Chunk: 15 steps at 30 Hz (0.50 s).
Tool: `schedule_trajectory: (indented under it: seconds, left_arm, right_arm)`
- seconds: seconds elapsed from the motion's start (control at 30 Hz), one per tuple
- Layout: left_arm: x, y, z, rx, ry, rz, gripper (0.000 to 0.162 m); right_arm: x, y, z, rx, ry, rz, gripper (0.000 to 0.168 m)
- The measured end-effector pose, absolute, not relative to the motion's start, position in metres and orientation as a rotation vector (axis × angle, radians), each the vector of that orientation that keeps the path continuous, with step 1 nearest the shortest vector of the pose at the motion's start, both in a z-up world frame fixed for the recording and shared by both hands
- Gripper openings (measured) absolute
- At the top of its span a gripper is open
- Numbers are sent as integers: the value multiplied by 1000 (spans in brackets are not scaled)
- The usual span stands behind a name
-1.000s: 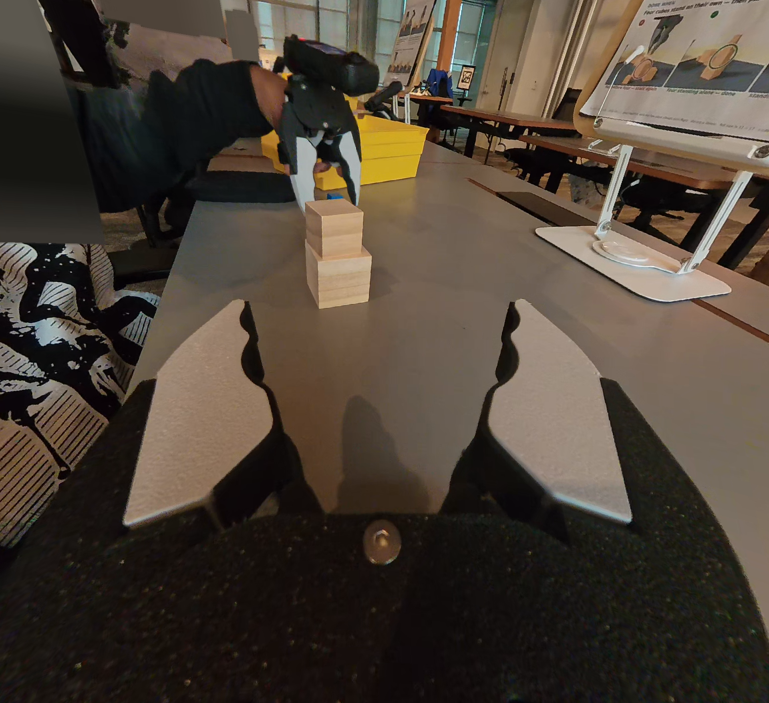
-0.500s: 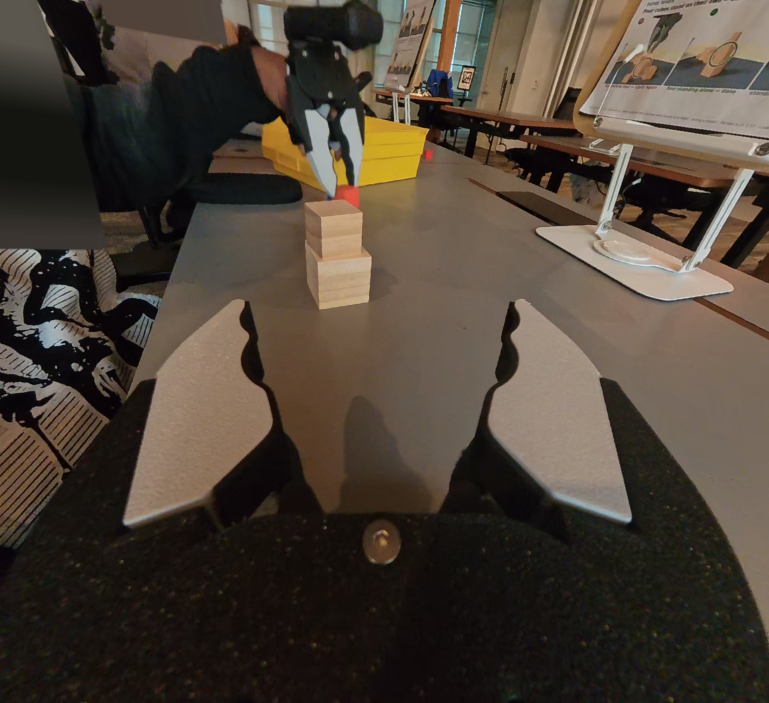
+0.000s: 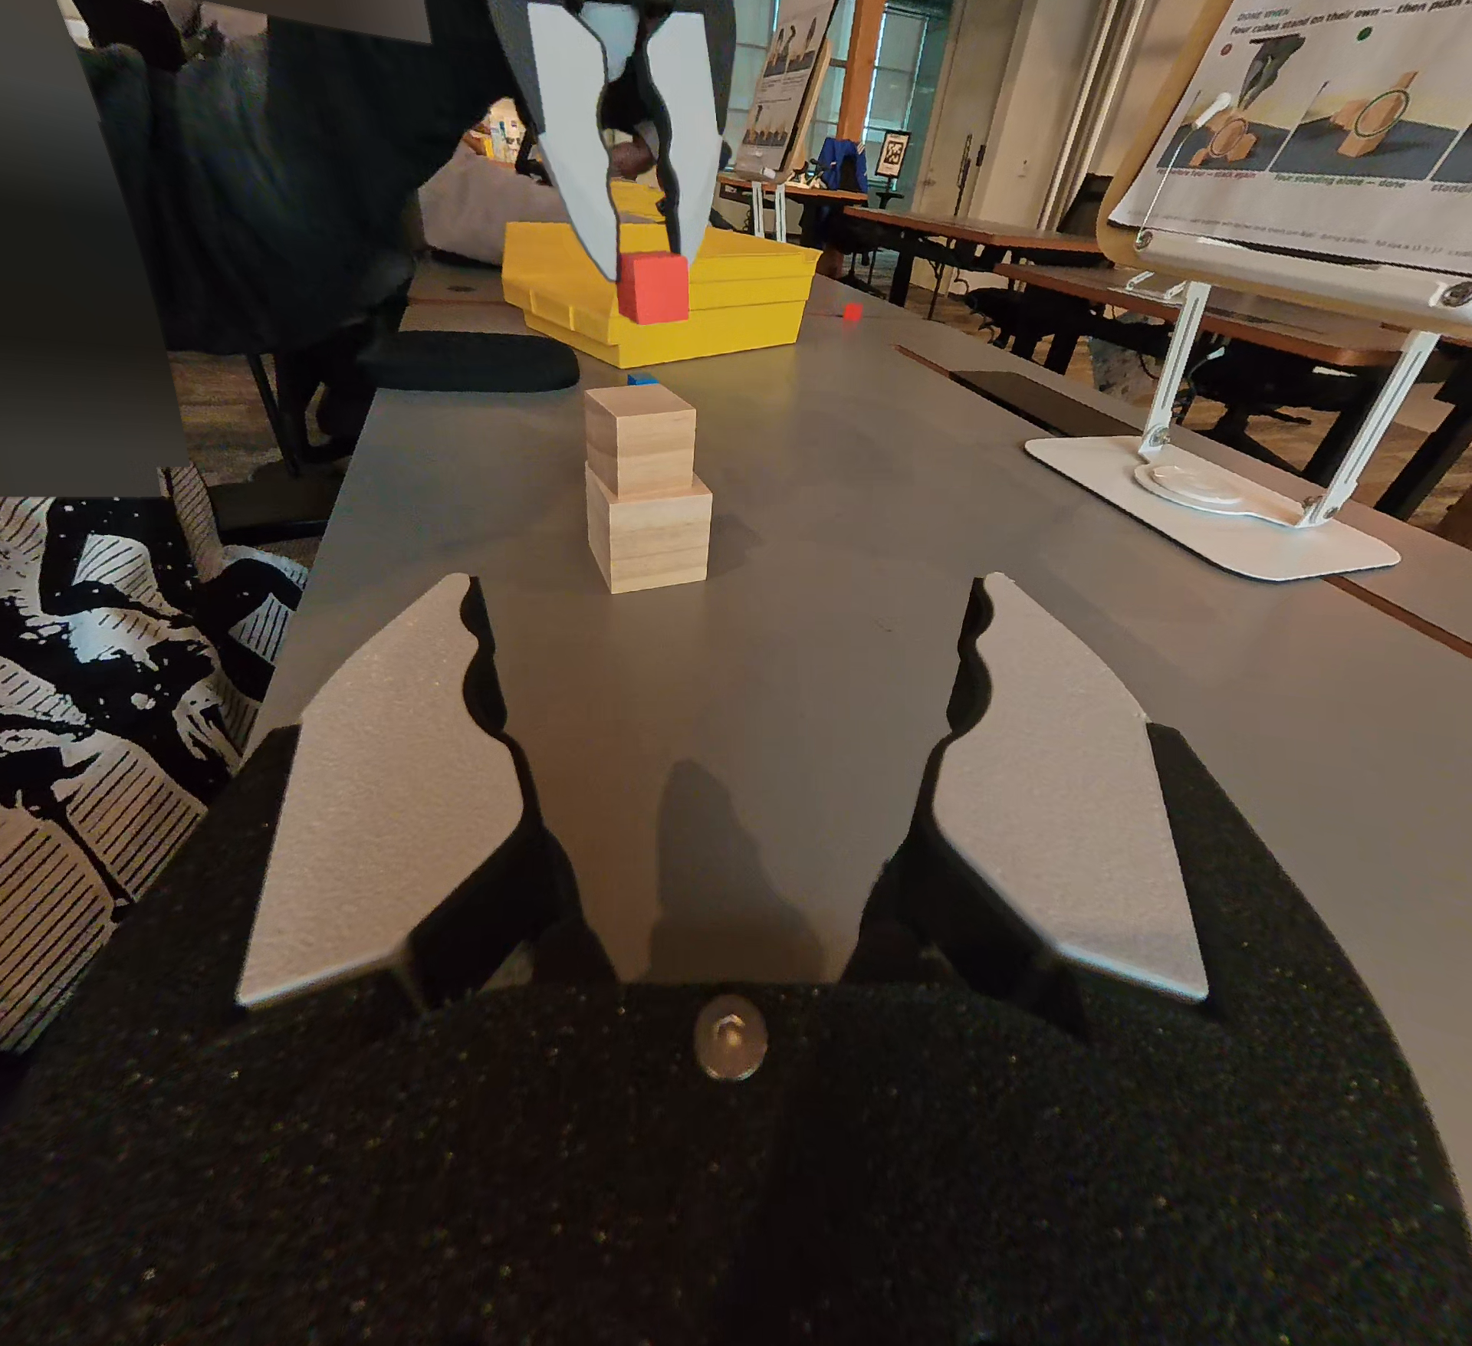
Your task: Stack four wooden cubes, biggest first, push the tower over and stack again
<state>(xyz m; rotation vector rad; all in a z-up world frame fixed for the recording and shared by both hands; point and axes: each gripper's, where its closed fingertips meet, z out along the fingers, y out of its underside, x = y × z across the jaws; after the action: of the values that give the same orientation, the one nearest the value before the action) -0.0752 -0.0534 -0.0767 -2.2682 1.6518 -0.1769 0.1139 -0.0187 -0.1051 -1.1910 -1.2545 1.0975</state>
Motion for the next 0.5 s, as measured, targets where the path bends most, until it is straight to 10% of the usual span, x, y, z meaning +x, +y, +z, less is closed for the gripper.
schedule_trajectory:
  seconds: [0.5]
  left_arm:
    - [-53, -56, -105, -2291, 1737, -215, 26]
  right_arm:
    - [114, -19, -105, -1190, -1259, 1093, 111]
